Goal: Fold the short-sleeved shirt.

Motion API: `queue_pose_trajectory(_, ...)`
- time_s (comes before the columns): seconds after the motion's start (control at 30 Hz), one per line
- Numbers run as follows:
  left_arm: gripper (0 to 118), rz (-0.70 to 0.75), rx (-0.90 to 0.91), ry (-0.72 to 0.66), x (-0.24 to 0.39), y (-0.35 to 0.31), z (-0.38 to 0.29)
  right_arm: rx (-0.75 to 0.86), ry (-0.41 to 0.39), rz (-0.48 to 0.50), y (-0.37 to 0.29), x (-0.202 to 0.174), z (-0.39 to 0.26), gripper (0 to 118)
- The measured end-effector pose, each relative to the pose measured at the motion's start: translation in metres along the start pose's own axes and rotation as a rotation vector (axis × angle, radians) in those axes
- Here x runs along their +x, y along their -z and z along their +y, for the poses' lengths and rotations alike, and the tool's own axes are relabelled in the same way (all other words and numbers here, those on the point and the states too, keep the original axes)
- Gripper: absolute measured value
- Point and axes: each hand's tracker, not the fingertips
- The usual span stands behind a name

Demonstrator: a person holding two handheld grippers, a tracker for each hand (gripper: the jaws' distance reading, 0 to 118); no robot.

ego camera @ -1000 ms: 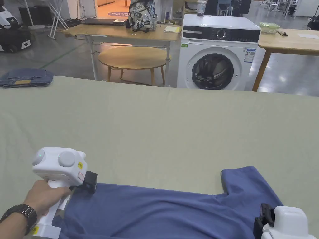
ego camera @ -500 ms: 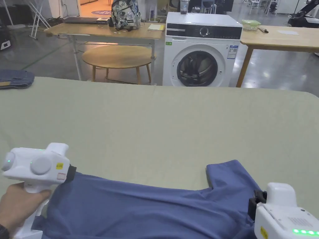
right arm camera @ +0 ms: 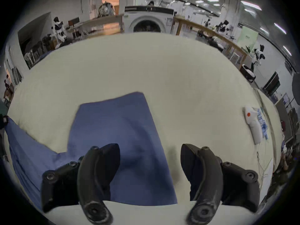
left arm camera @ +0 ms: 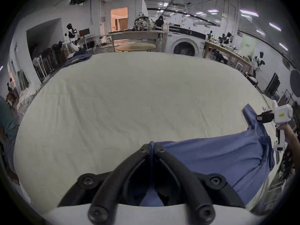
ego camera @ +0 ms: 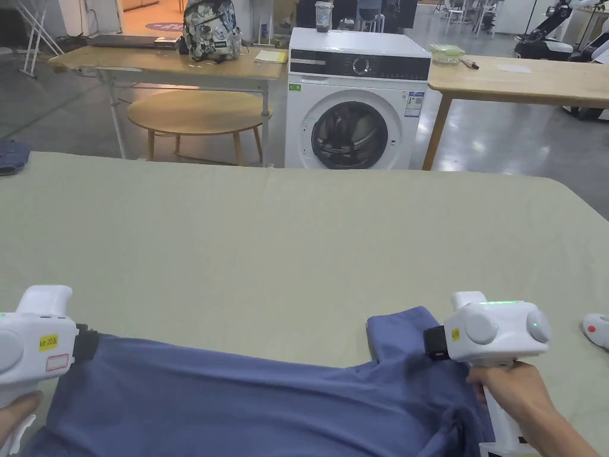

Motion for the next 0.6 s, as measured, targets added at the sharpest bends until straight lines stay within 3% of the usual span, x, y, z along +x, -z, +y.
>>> queue_pose_trajectory(0.1,0,-0.003,-0.002,-0.013,0.001,0.002,-0.007,-0.086,0.005,0.018,0.019,0.001,-0.001,78)
queue_pose_trajectory(0.17,0,-0.003,-0.008,-0.013,0.000,0.004,-0.007,-0.055,0.028,0.022,0.018,0.001,-0.005,64)
queue_pose_trajectory(0.2,0,-0.003,-0.007,-0.011,0.002,0.004,-0.011,-0.040,0.045,0.022,0.015,0.000,-0.005,49)
queue_pose_trajectory(0.23,0,-0.002,-0.009,-0.011,0.001,0.005,-0.012,-0.036,0.043,0.034,0.013,-0.001,-0.005,18)
queue_pose_trajectory(0.27,0,-0.001,-0.009,-0.011,0.000,0.006,-0.012,-0.021,0.030,0.038,0.008,-0.006,-0.008,0)
queue_pose_trajectory(0.37,0,-0.003,-0.008,-0.013,0.001,0.004,-0.016,-0.019,0.019,0.060,0.002,-0.007,-0.012,0)
queue_pose_trajectory(0.6,0,-0.014,0.032,-0.022,-0.007,-0.016,-0.022,0.157,0.075,0.089,-0.067,0.000,-0.031,0)
